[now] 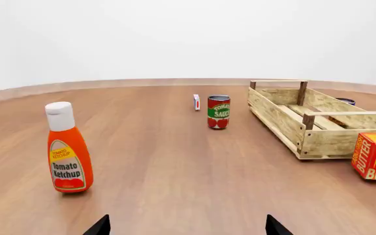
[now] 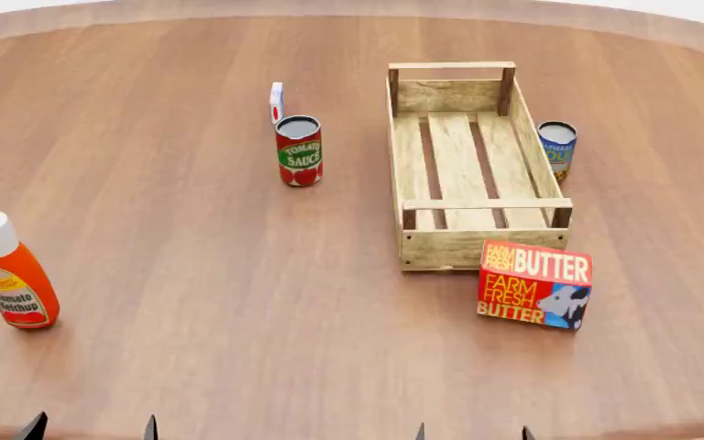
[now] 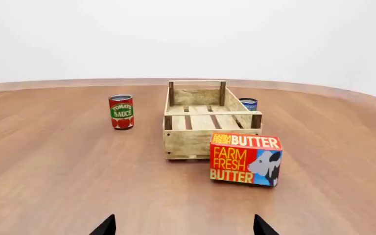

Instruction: Pick up the butter and put it in the tray.

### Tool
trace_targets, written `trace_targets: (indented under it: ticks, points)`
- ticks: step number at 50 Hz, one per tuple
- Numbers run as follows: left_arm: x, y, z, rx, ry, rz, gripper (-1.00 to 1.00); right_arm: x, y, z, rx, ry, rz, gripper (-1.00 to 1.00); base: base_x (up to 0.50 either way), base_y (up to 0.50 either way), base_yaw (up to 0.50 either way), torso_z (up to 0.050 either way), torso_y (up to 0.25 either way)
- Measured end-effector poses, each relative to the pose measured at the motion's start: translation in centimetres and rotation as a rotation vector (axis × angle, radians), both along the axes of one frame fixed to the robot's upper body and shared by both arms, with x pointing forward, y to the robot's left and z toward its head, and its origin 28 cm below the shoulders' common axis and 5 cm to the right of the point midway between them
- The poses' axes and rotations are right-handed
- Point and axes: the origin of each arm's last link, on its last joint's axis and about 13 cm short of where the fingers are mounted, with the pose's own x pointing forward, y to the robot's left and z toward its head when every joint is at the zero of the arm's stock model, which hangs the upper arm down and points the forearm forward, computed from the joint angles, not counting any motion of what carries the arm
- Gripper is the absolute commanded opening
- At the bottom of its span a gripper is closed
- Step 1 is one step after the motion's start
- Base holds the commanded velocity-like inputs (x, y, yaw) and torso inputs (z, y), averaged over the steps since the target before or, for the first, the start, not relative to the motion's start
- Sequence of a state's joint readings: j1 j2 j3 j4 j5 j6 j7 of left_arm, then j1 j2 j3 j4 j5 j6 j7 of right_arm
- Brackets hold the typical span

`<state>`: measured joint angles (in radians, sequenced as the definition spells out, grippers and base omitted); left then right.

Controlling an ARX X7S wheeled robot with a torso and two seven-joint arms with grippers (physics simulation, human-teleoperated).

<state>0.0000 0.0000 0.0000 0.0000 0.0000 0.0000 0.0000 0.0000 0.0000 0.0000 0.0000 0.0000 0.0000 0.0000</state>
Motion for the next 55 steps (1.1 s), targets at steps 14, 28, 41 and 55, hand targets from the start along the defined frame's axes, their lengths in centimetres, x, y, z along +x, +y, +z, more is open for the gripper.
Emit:
trace_targets:
  ticks: [14,28,41,55]
  points:
    - [0.16,0.02,0.19,0.003,-0.004,0.002,1.0,0.16,0.07,0.06,-0.002,-0.001,0.005,1.0,0.0,-0.04,0.0,0.0,0.0]
    - [0.12,0.09,0.25,0.006,-0.006,0.005,1.0,0.08,0.09,0.13,0.006,0.008,0.01,1.0,0.0,-0.5,0.0,0.0,0.0]
    - [0.07,-0.04,0.2,0.004,-0.006,0.003,1.0,0.1,-0.04,0.03,-0.002,0.016,0.007,1.0,0.0,-0.41,0.0,0.0,0.0]
    - [0.1,0.08,0.17,0.006,-0.007,0.007,1.0,0.16,0.07,0.0,0.003,0.016,0.005,1.0,0.0,0.0,0.0,0.0,0.0]
